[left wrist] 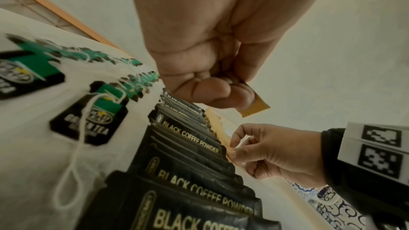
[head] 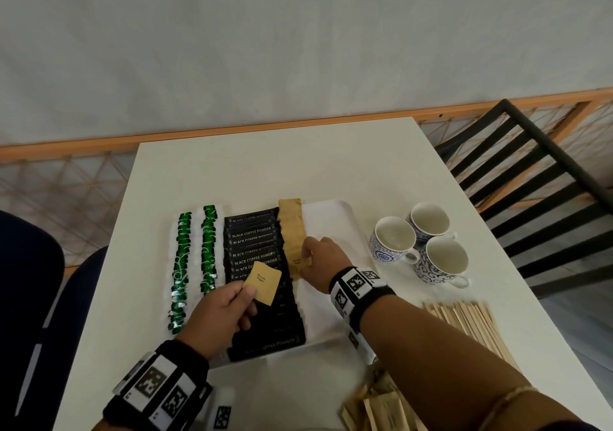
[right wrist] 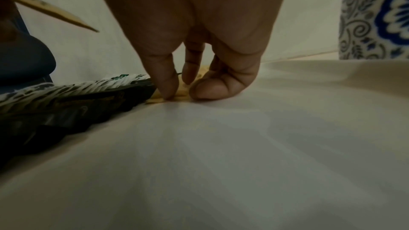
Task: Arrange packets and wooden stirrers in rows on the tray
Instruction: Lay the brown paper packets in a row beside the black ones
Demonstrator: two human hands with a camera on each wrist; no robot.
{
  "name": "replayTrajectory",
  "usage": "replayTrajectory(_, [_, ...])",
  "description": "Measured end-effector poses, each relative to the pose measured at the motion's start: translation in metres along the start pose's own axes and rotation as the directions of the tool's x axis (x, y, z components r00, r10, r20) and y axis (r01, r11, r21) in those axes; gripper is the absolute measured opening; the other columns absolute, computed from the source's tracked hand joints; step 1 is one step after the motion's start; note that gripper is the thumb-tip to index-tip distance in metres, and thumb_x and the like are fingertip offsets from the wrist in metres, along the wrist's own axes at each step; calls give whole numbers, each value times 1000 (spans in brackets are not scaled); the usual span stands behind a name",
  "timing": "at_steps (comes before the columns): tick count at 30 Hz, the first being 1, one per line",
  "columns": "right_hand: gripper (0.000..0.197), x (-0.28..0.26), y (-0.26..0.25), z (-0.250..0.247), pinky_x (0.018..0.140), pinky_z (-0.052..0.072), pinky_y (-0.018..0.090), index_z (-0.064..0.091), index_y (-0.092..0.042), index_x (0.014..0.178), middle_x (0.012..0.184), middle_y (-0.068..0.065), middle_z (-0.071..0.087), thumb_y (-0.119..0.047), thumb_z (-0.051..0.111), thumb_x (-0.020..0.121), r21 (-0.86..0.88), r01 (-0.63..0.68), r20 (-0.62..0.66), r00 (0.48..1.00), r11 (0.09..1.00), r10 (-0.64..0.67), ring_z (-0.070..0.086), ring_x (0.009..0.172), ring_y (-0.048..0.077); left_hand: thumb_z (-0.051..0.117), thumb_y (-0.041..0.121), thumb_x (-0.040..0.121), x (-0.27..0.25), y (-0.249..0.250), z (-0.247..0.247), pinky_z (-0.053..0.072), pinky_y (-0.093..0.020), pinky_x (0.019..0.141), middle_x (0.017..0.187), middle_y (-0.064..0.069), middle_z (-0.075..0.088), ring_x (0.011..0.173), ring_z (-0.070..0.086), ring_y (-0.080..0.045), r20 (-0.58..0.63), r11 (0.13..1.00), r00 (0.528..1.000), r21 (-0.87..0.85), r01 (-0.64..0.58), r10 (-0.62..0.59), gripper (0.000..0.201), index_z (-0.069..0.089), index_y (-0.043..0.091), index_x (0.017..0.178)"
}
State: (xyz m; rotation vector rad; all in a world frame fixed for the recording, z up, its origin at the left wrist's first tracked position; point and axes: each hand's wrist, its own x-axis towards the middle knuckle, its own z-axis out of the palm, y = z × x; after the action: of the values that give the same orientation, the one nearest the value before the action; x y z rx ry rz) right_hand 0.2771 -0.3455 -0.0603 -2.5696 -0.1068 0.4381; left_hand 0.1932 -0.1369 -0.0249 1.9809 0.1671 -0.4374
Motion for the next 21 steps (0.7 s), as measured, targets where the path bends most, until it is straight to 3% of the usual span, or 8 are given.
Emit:
replayTrajectory(3, [12,-5,-2,-4,73,37,25,56,-14,95,93,3,50,-24,57,89,69,2,-36,999,998,1,50,83,21,45,19,100,1,2,1,40,-27,56,68,1,63,57,55,-13,-2,998,1000,-60,20,-20,28,63,4,85])
replayTrajectory(5, [26,-11,-4,-8,69,40,27,57,-13,84,80,0,57,-35,52,95,164,11,-26,1000,986,-6,52,74,18,46,19,100,2,2,1,40,-28,56,68,0,62,57,55,-14,-13,997,1000,-76,19,-20,30,61,5,79])
replayTrajectory(8, [45,-26,-13,-12,61,43,23,67,-14,83,74,-3,67,-56,53,90,501,-100,220,975,860,-16,56,63,12,48,21,99,5,2,6,40,-28,55,66,-1,62,55,55,-15,-3,999,1000,-45,7,-7,34,60,12,69])
replayTrajectory(10, [36,-32,-11,-7,59,43,24,68,-17,83,78,7,69,-53,67,82,571,-134,311,948,810,-62,56,64,14,49,21,99,6,3,12,40,-27,54,62,1,60,53,54,-13,22,1000,1000,19,2,-3,37,58,16,63])
replayTrajectory(12, [28,-34,-7,-3,59,43,26,69,-13,86,76,8,66,-39,77,77,603,-146,328,942,784,-76,55,64,15,48,23,99,6,6,19,41,-26,55,61,3,60,50,54,-9,53,994,999,110,-4,-2,34,62,16,68])
replayTrajectory(14, [24,-33,-2,-7,58,44,25,70,-12,90,73,4,66,-32,78,79,566,-170,334,942,807,-35,55,61,13,48,27,99,5,8,23,42,-20,53,64,4,62,48,53,-5,68,982,998,186,-10,-3,28,69,20,82])
replayTrajectory(17, [17,-30,7,-20,52,42,16,64,-22,75,64,-6,62,-33,74,83,333,-161,289,955,929,62,56,53,5,51,33,97,2,12,22,43,-18,56,69,6,64,53,55,-5,43,967,999,255,-1,-10,21,70,26,91])
replayTrajectory(21, [30,-22,10,-25,59,44,22,54,-17,65,70,0,59,-31,72,84,31,-109,217,971,994,100,58,71,18,52,34,96,-1,15,19,43,-18,60,74,8,65,62,58,-3,28,948,1000,320,-8,-1,16,67,29,95])
